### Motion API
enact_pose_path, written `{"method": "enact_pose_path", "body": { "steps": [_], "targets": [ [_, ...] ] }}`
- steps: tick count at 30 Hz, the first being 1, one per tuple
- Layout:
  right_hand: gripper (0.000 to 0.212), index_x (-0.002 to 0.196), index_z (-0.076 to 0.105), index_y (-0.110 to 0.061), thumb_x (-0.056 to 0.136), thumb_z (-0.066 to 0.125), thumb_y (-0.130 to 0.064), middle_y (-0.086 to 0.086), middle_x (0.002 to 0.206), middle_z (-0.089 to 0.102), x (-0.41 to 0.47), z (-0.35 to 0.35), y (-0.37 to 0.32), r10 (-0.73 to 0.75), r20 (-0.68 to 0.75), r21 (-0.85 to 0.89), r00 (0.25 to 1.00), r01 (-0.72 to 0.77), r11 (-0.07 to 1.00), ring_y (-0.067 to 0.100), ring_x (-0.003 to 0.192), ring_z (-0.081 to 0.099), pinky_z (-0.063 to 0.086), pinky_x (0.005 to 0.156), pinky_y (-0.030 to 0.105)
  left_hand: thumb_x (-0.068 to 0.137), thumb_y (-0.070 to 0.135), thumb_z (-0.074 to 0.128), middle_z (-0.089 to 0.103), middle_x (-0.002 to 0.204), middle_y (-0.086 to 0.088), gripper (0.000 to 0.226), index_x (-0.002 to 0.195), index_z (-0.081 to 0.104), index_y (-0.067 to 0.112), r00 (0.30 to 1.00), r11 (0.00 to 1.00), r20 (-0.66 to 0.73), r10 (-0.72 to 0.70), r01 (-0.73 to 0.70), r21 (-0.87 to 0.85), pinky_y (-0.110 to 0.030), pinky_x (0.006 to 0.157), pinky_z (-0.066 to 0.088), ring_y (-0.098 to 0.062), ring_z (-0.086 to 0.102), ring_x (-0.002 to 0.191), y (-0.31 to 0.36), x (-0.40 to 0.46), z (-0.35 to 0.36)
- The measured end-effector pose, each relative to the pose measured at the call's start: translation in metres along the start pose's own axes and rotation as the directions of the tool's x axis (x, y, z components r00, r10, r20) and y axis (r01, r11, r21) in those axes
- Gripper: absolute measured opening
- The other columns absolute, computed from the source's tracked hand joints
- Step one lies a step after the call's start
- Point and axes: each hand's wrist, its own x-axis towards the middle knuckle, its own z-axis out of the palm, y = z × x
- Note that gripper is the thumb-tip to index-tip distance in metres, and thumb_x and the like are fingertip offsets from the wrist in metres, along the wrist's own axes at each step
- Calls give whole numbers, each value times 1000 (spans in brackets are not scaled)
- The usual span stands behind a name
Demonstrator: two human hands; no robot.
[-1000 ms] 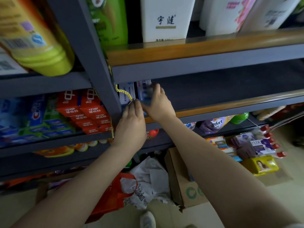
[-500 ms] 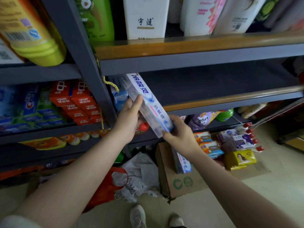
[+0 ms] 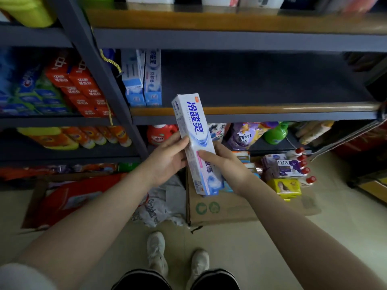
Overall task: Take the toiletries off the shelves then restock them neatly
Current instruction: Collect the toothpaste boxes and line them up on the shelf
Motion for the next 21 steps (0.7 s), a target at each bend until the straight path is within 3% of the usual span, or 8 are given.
{"method": "enact_pose_path", "body": {
  "steps": [4, 7, 12, 14, 17, 19, 21],
  "targets": [
    [28, 108, 60, -30, 81, 68, -25, -9, 91, 73, -5, -2, 6, 51, 94, 15, 994, -52, 999, 12, 85, 68, 51, 77, 29, 88, 11, 47, 67, 107, 3, 34, 122, 53, 15, 997, 973, -61, 50, -35, 227, -26, 81, 53, -9, 65, 93, -15, -24, 11],
    [18, 99, 61, -31, 85, 66, -22, -8, 85, 73, -3, 5, 15, 103, 138, -55, 985, -97, 994, 12, 76, 68, 51, 74, 31, 96, 4, 42, 63, 105, 1, 29, 122, 54, 11, 946, 931, -305, 111, 8, 365, -19, 76, 53, -8, 63, 91, -17, -47, 5],
    [15, 90, 56, -25, 88, 62, -11, 2, 96, 66, 6, 60, 41, 209, 203, -320, 957, -137, 937, 8, 73, 62, 50, 59, 17, 98, 10, 43, 60, 113, -6, 22, 116, 55, 11, 792, 934, -606, 69, 162, 318, -21, 73, 50, -10, 62, 82, -26, -121, -55],
    [17, 88, 56, -26, 87, 63, -11, 2, 96, 66, 14, 98, 47, 250, 277, -423, 928, -116, 899, 9, 75, 62, 52, 67, 22, 97, 8, 44, 59, 110, -10, 21, 115, 55, 8, 720, 922, -689, 78, 211, 324, -17, 66, 49, -6, 62, 71, -30, -166, -87],
    [19, 103, 56, -16, 86, 64, -13, 6, 109, 66, 25, 176, 49, 304, 402, -533, 864, -49, 845, 20, 88, 65, 51, 87, 40, 95, 3, 47, 59, 101, -16, 16, 108, 54, 8, 627, 845, -760, 170, 304, 440, -13, 64, 44, 3, 60, 64, -29, -246, -137],
    [23, 106, 53, -13, 86, 63, -10, 6, 106, 66, 27, 241, 46, 289, 478, -539, 829, 17, 842, 19, 85, 65, 51, 84, 38, 93, 3, 50, 59, 93, -12, 13, 103, 56, 10, 515, 781, -824, 238, 403, 477, -13, 66, 44, 4, 60, 67, -28, -304, -174],
    [19, 99, 55, -21, 86, 63, -10, 1, 101, 67, 25, 311, 43, 245, 575, -510, 781, 107, 853, 14, 82, 64, 51, 81, 33, 93, 9, 51, 63, 98, -10, 16, 106, 61, 12, 378, 691, -878, 295, 550, 469, -28, 78, 49, -16, 63, 84, -26, -363, -211]
  ]
}}
